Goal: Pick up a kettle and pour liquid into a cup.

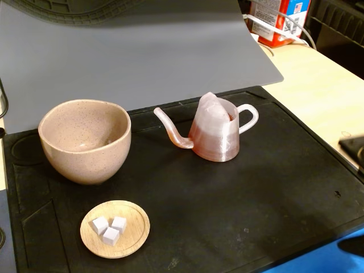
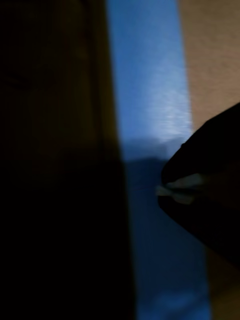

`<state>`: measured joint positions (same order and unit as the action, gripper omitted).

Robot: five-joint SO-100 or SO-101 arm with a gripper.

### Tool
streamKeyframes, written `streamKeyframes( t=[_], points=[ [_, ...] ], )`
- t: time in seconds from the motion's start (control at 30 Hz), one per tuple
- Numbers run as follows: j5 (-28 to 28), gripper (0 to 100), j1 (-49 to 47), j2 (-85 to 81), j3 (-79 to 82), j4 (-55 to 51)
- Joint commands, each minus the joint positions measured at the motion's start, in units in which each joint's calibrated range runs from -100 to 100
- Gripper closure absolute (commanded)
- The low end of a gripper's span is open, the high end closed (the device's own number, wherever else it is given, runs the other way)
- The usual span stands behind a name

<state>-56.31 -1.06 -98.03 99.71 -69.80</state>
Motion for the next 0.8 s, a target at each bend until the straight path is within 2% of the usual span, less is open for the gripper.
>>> streamKeyframes(
  t=[0.0,0.1,0.2,0.3,0.33,0.37,0.53,0.57,0.77],
  points=[
    [0.29,99,-0.2,3.06,0.2,7.33],
    [0.29,99,-0.2,8.01,0.29,14.85],
    [0.29,99,-0.2,16.55,0.29,29.9],
    [0.34,99,-0.2,21.67,0.29,39.24],
    [0.34,99,-0.2,24.48,0.29,43.82],
    [0.34,99,-0.2,31.73,-0.25,53.59],
    [0.34,99,-0.2,39.75,-0.52,63.02],
    [0.4,99,-0.2,46.32,-0.8,69.93],
    [0.4,99,-0.2,58.1,-0.98,83.25]
  ],
)
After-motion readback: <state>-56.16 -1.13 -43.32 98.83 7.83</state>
